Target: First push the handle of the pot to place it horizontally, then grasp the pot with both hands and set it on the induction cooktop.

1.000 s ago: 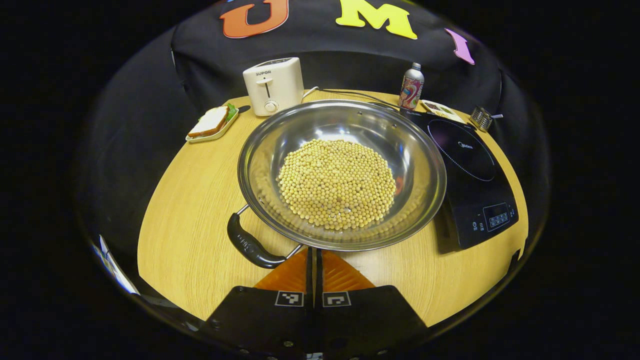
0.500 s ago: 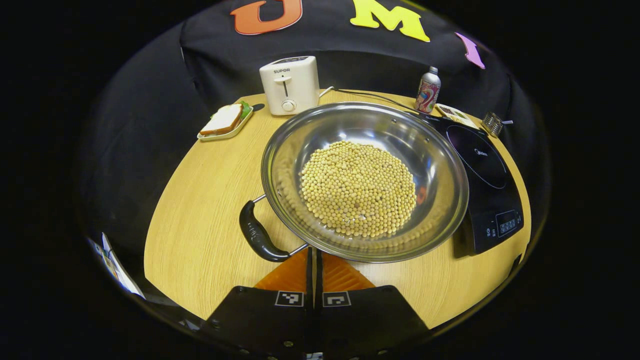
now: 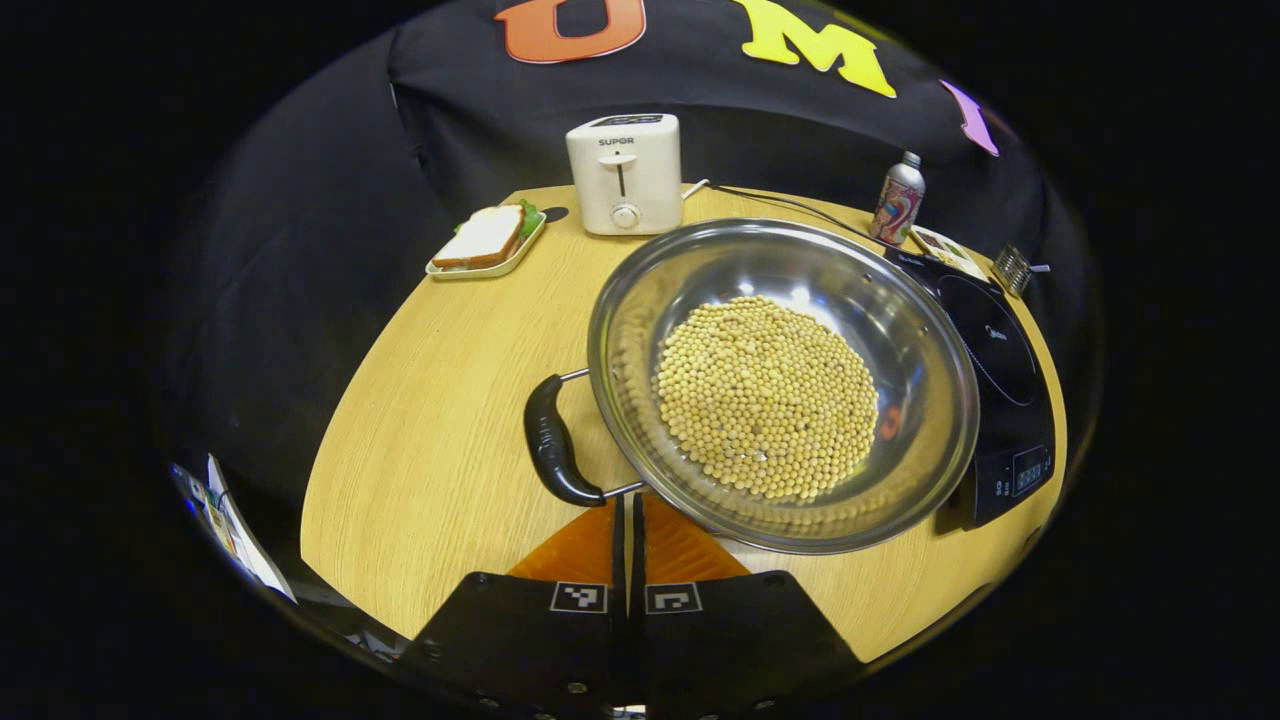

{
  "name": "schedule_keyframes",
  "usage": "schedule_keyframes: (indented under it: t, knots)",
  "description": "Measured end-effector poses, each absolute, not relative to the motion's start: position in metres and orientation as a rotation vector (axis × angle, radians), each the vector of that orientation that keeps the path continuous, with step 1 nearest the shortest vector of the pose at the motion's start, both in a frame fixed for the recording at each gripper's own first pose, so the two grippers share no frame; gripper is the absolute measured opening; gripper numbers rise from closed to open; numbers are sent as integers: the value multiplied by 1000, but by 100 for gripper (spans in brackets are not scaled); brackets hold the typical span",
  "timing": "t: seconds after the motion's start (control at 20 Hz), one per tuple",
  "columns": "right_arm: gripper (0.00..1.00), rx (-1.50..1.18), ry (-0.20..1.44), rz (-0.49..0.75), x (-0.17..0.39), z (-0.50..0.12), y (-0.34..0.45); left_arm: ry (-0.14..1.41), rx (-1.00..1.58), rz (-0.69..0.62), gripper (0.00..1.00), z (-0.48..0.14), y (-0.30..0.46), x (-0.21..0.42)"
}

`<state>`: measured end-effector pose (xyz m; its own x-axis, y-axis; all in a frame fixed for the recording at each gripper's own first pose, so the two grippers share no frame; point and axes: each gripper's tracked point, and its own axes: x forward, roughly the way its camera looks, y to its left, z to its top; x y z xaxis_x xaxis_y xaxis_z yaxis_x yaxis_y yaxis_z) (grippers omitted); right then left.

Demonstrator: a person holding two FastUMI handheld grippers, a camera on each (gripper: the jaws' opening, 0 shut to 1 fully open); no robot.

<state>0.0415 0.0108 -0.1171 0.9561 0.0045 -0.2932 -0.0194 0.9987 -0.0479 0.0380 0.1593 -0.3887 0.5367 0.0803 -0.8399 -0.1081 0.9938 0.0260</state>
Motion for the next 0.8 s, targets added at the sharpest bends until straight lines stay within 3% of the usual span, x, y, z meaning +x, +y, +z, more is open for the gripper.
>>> schedule_keyframes:
  t: [0.05, 0.1, 0.8]
  knots:
    - [99, -51, 300, 15, 42, -118, 13, 998, -37, 116, 10, -390, 162, 39]
    - [99, -53, 303, 17, 42, -118, 13, 995, -44, 118, 0, -389, 163, 42]
    - [99, -55, 320, 23, 44, -118, 18, 987, -90, 156, 0, -389, 189, 69]
